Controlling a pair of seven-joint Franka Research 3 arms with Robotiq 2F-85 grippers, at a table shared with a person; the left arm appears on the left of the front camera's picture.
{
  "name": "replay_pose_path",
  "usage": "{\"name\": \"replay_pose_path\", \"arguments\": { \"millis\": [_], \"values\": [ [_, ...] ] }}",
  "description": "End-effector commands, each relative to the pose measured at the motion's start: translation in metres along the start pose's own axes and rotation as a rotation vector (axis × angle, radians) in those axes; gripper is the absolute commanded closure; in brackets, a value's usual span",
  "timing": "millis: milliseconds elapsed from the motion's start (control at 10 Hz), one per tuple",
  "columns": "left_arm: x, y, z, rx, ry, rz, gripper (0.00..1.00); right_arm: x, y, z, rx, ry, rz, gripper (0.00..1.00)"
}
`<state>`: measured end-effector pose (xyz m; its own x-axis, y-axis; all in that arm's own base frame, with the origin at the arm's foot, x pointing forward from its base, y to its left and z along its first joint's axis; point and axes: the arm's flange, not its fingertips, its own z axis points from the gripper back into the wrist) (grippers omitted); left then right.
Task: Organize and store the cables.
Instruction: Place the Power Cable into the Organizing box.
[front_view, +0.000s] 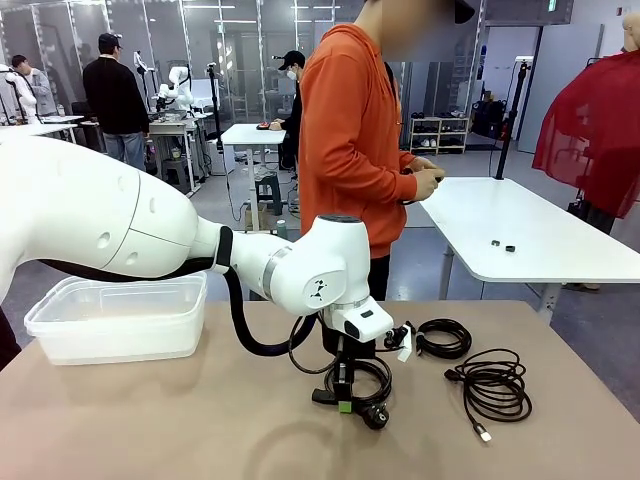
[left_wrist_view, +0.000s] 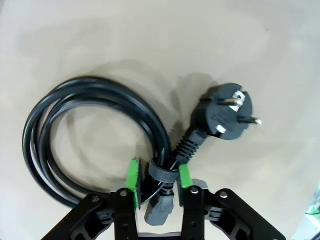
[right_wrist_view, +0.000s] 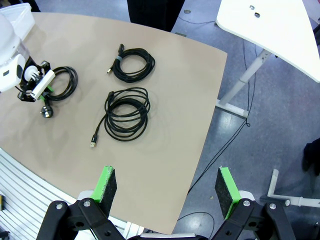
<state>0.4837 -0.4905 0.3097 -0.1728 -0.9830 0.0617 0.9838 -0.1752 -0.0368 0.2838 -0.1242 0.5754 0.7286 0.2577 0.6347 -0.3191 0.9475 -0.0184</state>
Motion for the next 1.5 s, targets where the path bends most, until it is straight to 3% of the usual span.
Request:
{"name": "replay_pose_path", "arguments": {
  "millis": [0, 1100, 1200, 1400],
  "values": [
    [-0.001, 0.002, 0.002, -0.023, -0.009, -0.024, 1.00, -0.002, -0.001, 0.000, 0.001, -0.002, -0.003, 0.00],
    [0.001, 0.000, 0.002, 0.002, -0.002, -0.001, 1.00, -0.002, -0.001, 0.000, 0.001, -0.002, -0.003, 0.00],
    [0.002, 0.000, 0.002, 0.002, -0.002, -0.001, 0.80, -0.002, -0.001, 0.000, 0.001, -0.002, -0.003, 0.00],
    [-0.006, -0.005, 0.047, 0.022, -0.066, -0.020, 0.80, -0.002, -0.001, 0.000, 0.001, -0.002, -0.003, 0.00]
  ]
}}
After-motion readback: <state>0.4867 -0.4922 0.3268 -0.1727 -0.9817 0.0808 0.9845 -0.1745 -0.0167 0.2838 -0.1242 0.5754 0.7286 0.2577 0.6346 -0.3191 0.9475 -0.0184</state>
